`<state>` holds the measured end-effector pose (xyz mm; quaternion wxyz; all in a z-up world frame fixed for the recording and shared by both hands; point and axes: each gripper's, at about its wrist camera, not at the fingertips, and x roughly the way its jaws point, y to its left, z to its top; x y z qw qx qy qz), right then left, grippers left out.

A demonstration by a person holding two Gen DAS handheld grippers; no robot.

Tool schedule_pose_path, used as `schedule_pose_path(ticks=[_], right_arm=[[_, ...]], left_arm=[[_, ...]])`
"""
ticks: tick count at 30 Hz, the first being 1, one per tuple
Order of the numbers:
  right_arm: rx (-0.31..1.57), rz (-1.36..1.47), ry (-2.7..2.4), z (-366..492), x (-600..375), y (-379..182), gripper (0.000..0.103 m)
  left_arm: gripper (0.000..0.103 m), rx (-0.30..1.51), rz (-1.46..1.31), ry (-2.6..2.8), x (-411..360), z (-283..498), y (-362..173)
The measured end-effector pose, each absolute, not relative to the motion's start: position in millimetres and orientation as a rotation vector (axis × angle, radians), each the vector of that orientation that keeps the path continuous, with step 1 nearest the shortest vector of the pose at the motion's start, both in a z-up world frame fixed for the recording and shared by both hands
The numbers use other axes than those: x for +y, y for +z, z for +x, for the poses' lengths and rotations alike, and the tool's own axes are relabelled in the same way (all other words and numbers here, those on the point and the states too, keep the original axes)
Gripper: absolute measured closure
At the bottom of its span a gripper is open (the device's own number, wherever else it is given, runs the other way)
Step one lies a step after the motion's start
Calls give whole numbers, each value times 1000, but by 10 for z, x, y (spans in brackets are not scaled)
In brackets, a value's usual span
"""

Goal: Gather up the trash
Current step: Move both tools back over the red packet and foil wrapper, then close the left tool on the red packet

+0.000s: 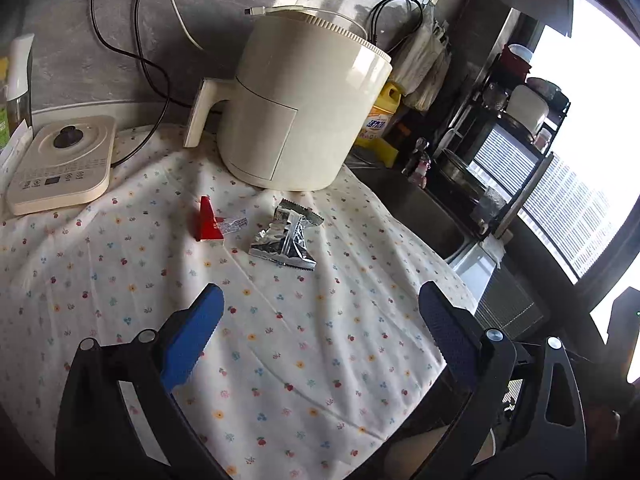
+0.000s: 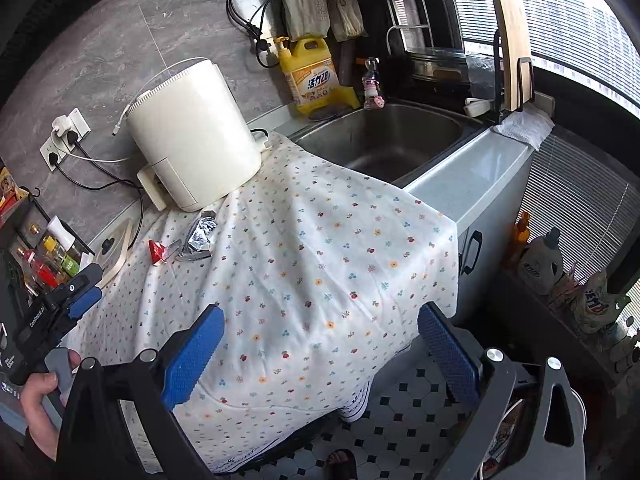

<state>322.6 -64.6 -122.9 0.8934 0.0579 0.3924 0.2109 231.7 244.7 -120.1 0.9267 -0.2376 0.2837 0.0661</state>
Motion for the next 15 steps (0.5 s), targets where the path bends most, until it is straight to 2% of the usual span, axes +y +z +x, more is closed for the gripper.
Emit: schedule_pose_path(ticks=[6, 10, 12, 15], right_arm=[[823, 120, 425, 3393, -225, -1280, 8], [831, 102, 415, 3458, -15, -1318, 8], [842, 89, 415, 3490, 69, -1334, 12], [855, 82, 411, 3541, 160, -1352, 13]], left_arm=[[7, 608, -485, 137, 2915, 2567, -1319], [16, 643, -484, 127, 3129, 2783, -1438], [20, 659, -485, 124, 3208, 2886, -1504], [23, 682, -478, 123, 3288, 3039, -1603]])
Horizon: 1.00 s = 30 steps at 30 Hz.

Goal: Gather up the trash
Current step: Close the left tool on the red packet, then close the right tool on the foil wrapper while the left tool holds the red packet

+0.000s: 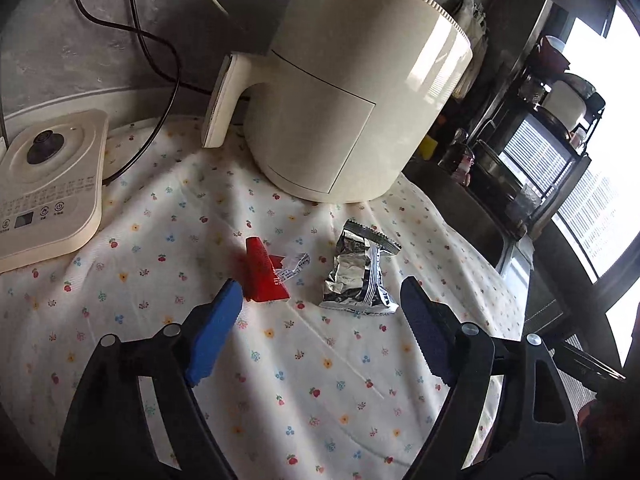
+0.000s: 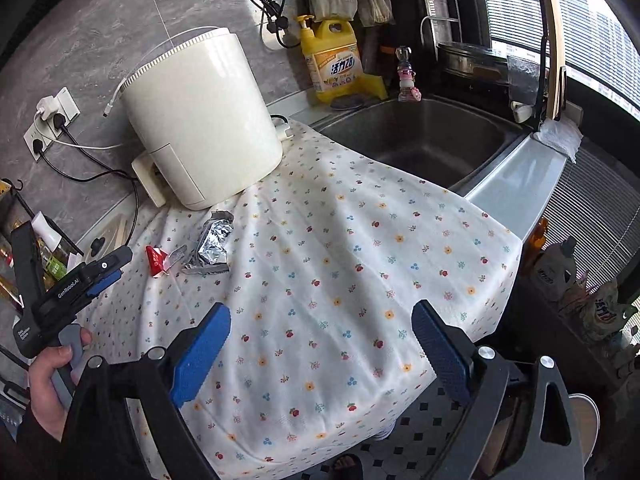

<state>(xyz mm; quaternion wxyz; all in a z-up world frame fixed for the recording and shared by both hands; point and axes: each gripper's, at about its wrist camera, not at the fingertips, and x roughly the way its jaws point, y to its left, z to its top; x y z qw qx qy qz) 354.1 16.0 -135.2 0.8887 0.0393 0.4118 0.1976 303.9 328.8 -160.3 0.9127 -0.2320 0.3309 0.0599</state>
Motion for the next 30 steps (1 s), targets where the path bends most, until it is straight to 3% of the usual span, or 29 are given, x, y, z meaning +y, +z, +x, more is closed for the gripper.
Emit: schedule_pose_path(ticks=[3, 8, 10, 30], right_arm=[[865, 83, 399, 3597, 205, -1364, 13], [877, 70, 384, 3706, 289, -1380, 14], [883, 72, 387, 3752, 335, -1391, 14], [965, -28, 635, 4130, 1766, -1698, 30]], left_arm=[[26, 709, -453, 138, 3355, 3203, -1741], [47, 770, -475, 132, 3477, 3428, -1959], [84, 798, -474, 143, 3491, 3461, -2001], [85, 692, -501, 321, 4052, 2397, -1631]])
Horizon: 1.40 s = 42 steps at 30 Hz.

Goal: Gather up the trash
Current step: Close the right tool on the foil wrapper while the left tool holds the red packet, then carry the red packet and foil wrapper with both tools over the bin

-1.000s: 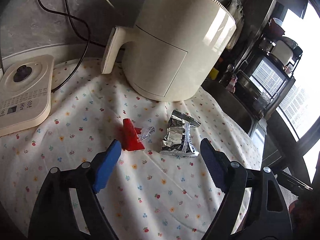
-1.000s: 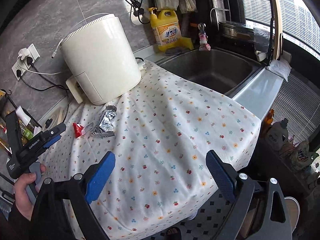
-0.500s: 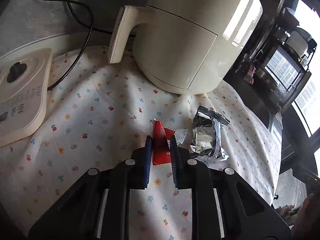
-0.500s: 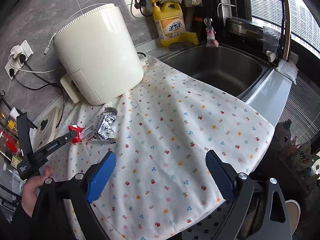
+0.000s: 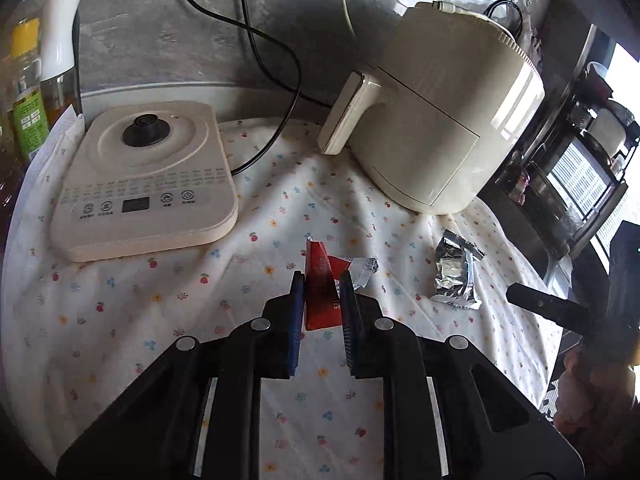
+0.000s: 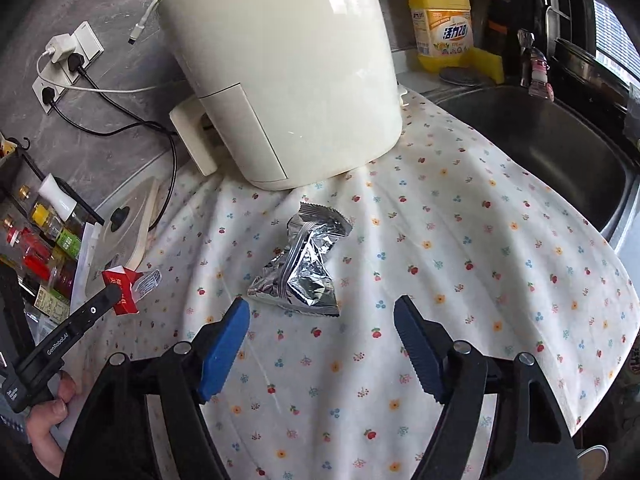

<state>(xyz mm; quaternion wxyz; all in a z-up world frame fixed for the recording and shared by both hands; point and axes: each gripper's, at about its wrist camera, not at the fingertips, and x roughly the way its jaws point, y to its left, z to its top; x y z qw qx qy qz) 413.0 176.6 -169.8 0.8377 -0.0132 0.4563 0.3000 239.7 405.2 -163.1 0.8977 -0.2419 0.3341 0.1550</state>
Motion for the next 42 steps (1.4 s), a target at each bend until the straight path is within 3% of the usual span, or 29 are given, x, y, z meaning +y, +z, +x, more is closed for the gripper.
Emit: schedule_pose_path(ticks=[11, 15, 18, 32, 42], right_arm=[[1014, -110, 674, 4403, 2246, -2003, 25], [1034, -171, 705, 4376, 2326, -2029, 83], [1008, -174, 721, 4261, 2279, -1943, 91], [955, -123, 729, 3827, 1484, -1677, 94], [916, -52, 673, 3646, 456, -1460, 94]], left_arm=[[85, 670, -534, 440, 4207, 1796, -1614], [85, 665, -552, 457, 4201, 1665, -1624], [85, 665, -551, 460, 4175, 1622, -1619], [85, 638, -524, 382, 3651, 1731, -1467], [86, 635, -491, 267, 2870, 2070, -1399]])
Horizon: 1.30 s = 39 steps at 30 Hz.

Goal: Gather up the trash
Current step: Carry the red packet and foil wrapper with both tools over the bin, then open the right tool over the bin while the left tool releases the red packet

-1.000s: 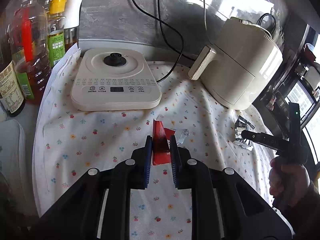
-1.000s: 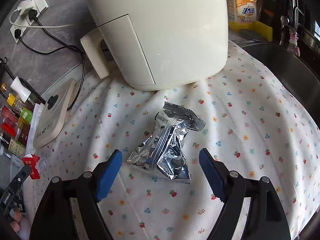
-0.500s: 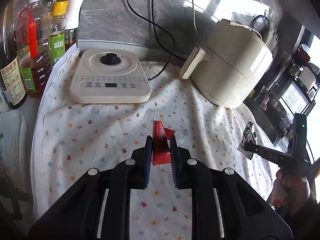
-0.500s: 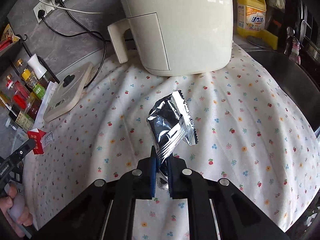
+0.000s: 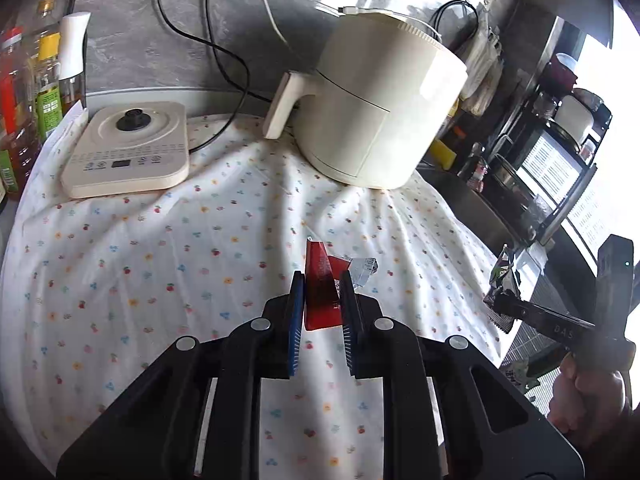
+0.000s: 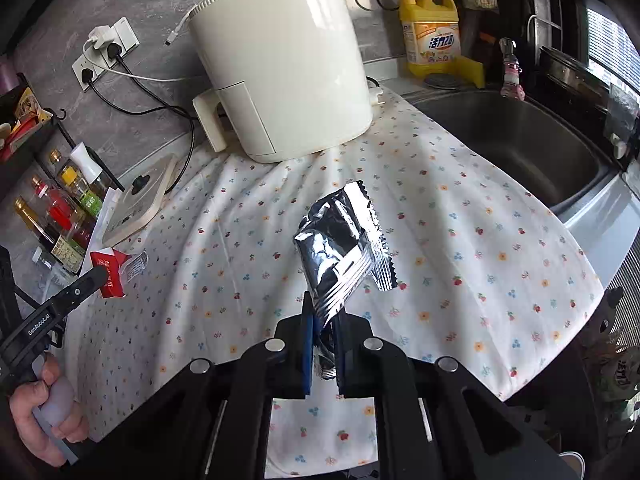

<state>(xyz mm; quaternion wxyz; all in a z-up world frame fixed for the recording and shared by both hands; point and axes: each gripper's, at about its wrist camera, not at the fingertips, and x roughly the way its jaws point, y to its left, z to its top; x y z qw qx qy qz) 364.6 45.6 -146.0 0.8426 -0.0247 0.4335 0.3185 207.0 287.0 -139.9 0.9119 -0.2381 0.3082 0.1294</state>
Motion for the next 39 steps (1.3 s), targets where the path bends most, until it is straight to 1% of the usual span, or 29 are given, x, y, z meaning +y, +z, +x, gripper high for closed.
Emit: schedule_pose_path(ticks=[9, 17, 23, 29, 31, 32, 33, 35, 36, 38, 39], right_arm=[[918, 35, 490, 3423, -1142, -1451, 94], [944, 133, 323, 3131, -2412, -1611, 94], [980, 194, 228, 2891, -3105, -1853, 94], [1033, 245, 166, 2659, -3594, -2148, 93], [1064, 260, 149, 2585, -3725, -2279, 88], [1084, 265, 139, 2544, -3799, -2358, 80], [1104, 271, 128, 2507, -3867, -2431, 65], [1127, 285, 111, 2424, -4011, -2551, 58], [1141, 293, 113, 2388, -4077, -2603, 52], [1152, 312, 108, 2311, -4217, -2677, 42], [1152, 312, 103, 2273, -4281, -2696, 41]], left_arm=[[86, 698, -404, 53, 1651, 2604, -1372], [86, 752, -339, -120, 518, 2841, -1398], [85, 802, -301, -210, -182, 2872, -1534], [85, 852, -279, -271, -696, 2785, -1702], [86, 871, -275, -286, -852, 2752, -1764], [85, 880, -273, -293, -932, 2734, -1800], [85, 889, -271, -301, -1005, 2717, -1837], [86, 906, -267, -315, -1169, 2679, -1913], [86, 913, -266, -321, -1249, 2650, -1953], [85, 928, -267, -333, -1398, 2599, -2032], [85, 935, -268, -339, -1471, 2568, -2070]])
